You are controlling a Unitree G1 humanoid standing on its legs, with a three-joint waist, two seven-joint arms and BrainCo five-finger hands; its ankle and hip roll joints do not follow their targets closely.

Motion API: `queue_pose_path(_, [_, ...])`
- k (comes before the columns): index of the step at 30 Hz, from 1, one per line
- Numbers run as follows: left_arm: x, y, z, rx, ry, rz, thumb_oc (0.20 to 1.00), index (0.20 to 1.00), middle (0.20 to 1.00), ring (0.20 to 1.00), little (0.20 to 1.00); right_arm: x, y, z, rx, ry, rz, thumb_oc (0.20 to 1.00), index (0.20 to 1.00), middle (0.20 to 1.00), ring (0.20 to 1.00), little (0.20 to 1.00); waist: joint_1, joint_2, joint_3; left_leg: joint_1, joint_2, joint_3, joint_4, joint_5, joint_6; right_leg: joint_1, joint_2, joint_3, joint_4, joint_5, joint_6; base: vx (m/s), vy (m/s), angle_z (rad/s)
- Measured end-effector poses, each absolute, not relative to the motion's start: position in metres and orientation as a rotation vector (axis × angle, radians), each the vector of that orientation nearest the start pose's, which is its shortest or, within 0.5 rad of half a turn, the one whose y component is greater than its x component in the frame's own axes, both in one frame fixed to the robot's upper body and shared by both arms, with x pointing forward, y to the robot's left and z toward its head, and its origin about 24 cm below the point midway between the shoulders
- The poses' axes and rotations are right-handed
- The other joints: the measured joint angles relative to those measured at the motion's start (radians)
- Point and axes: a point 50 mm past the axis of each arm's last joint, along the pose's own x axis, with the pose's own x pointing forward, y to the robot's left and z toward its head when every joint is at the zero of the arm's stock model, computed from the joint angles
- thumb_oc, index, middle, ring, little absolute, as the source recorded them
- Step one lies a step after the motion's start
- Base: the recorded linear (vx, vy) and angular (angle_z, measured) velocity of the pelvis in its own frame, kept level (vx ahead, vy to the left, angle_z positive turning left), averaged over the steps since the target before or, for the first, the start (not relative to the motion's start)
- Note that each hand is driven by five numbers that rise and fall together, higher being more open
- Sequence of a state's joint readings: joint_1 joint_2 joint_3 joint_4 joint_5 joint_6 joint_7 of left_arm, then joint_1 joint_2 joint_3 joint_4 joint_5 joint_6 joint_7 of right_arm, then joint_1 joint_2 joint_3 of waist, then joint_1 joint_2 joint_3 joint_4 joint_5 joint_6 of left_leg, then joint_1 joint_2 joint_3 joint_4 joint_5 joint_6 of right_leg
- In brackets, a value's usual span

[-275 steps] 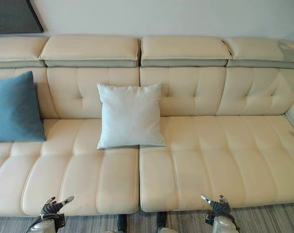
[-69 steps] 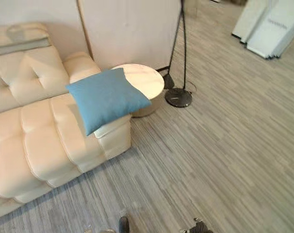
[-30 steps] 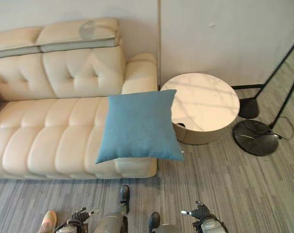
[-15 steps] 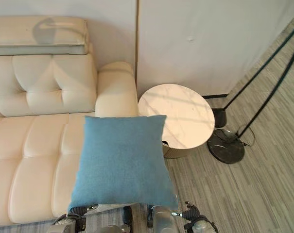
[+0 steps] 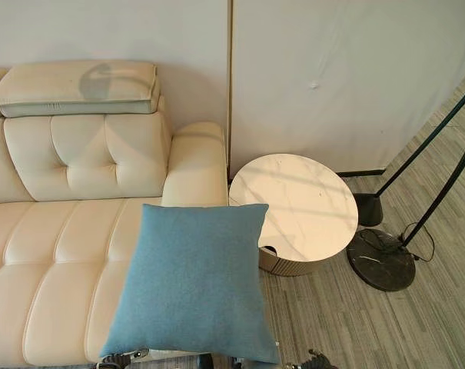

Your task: Pick up all the scattered cushions and arrange them neatly on the sofa.

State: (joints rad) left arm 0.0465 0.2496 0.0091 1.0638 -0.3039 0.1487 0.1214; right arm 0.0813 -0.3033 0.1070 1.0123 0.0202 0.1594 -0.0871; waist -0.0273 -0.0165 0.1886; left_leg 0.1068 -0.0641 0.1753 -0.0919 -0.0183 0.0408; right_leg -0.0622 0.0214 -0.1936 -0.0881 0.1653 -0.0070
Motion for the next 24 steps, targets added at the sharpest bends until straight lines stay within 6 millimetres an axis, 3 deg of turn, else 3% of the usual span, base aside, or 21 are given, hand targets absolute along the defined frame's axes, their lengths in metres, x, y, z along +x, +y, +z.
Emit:
queue_pose_path(4, [0.087,0.291,-0.141,0.037,1.204,0.502,1.0,1.0,1.0,1.0,1.0,0.083,-0.313,-0.13,-0.413,1.244,-0.312,1.0,1.0,1.0,1.0,1.0,-0.01,-0.006,0.0,-0.001,0.007,-0.001,-0.002,-0.007,0.002,-0.002,0.008,0.0,-0.001,-0.008,-0.01,0.03,-0.007,0.0])
queue_pose_path(7, [0.083,0.337,-0.12,0.086,1.17,0.581,1.0,1.0,1.0,1.0,1.0,0.082,-0.355,-0.103,-0.445,1.184,-0.434,1.0,1.0,1.0,1.0,1.0,-0.025,-0.013,-0.006,-0.006,0.011,0.001,-0.002,-0.004,0.002,-0.012,0.01,-0.001,-0.001,-0.014,-0.008,0.04,0.014,0.01])
queue_pose_path(9, [0.083,0.37,-0.098,0.143,1.125,0.606,1.0,1.0,1.0,1.0,1.0,0.077,-0.373,-0.082,-0.444,1.114,-0.473,1.0,1.0,1.0,1.0,1.0,-0.027,0.005,-0.012,-0.018,0.028,0.004,-0.003,0.007,0.015,-0.014,0.018,-0.006,0.007,-0.023,0.011,0.04,0.012,0.09])
queue_pose_path(10, [0.079,0.377,-0.093,0.147,1.115,0.627,1.0,1.0,1.0,1.0,1.0,0.074,-0.378,-0.078,-0.435,1.107,-0.492,1.0,1.0,1.0,1.0,1.0,-0.028,0.026,-0.017,-0.017,0.04,0.013,-0.003,0.009,0.019,-0.028,0.022,-0.006,0.041,-0.038,0.006,0.05,0.016,0.01])
queue_pose_path(11, [0.076,0.378,-0.093,0.15,1.122,0.62,1.0,1.0,1.0,1.0,1.0,0.072,-0.38,-0.074,-0.442,1.101,-0.489,1.0,1.0,1.0,1.0,1.0,-0.029,0.027,-0.029,-0.015,0.045,0.014,-0.003,0.008,0.017,-0.039,0.018,-0.002,0.075,-0.054,0.006,0.05,0.013,-0.09])
queue_pose_path(13, [0.079,0.38,-0.087,0.084,1.064,0.646,1.0,1.0,1.0,1.0,1.0,0.082,-0.371,-0.063,-0.452,1.031,-0.434,1.0,1.0,1.0,1.0,1.0,-0.032,0.032,-0.042,-0.014,0.041,0.011,-0.002,0.002,0.006,-0.037,0.014,-0.002,0.064,-0.054,0.01,0.02,0.011,0.01])
queue_pose_path(14, [0.089,0.382,-0.079,0.046,0.973,0.672,1.0,1.0,1.0,1.0,1.0,0.099,-0.36,-0.054,-0.467,0.935,-0.364,1.0,1.0,1.0,1.0,1.0,-0.042,0.03,-0.041,-0.016,0.038,0.004,-0.002,0.015,-0.012,-0.007,0.019,0.001,0.003,-0.011,-0.005,0.0,0.0,0.0])
queue_pose_path(15, [0.096,0.38,-0.078,0.024,0.942,0.671,1.0,1.0,1.0,1.0,1.0,0.108,-0.358,-0.051,-0.466,0.907,-0.352,1.0,1.0,1.0,1.0,1.0,-0.042,0.03,-0.039,-0.016,0.037,0.005,-0.002,0.015,-0.014,-0.009,0.02,0.006,-0.002,-0.008,-0.011,-0.01,0.006,-0.03])
queue_pose_path(20, [0.153,0.354,-0.064,-0.142,0.711,0.647,1.0,1.0,1.0,1.0,1.0,0.178,-0.318,-0.011,-0.486,0.61,-0.188,1.0,1.0,1.0,1.0,1.0,-0.045,0.026,-0.032,-0.017,0.035,0.005,-0.002,0.012,-0.022,-0.01,0.021,0.014,-0.002,-0.009,-0.012,-0.02,0.006,-0.03])
queue_pose_path(22, [0.163,0.345,-0.064,-0.163,0.695,0.619,1.0,1.0,1.0,1.0,1.0,0.2,-0.297,-0.001,-0.482,0.51,-0.11,1.0,1.0,1.0,1.0,1.0,-0.048,0.011,-0.02,-0.017,0.031,0.008,-0.002,0.014,-0.024,-0.014,0.021,0.028,-0.002,-0.01,-0.013,-0.02,0.015,-0.15])
queue_pose_path(23, [0.172,0.338,-0.063,-0.182,0.675,0.601,1.0,1.0,1.0,1.0,1.0,0.212,-0.286,0.005,-0.473,0.46,-0.081,1.0,1.0,1.0,1.0,1.0,-0.046,0.006,-0.018,-0.017,0.032,0.009,-0.002,0.015,-0.023,-0.014,0.021,0.028,-0.002,-0.018,-0.005,-0.01,0.012,-0.07])
queue_pose_path(24, [0.174,0.332,-0.064,-0.175,0.679,0.592,1.0,1.0,1.0,1.0,1.0,0.226,-0.273,0.007,-0.479,0.433,-0.047,1.0,1.0,1.0,1.0,1.0,-0.05,0.012,-0.012,-0.023,0.045,0.011,-0.003,0.017,-0.021,-0.021,0.028,0.021,-0.001,-0.049,0.039,-0.01,0.012,-0.09])
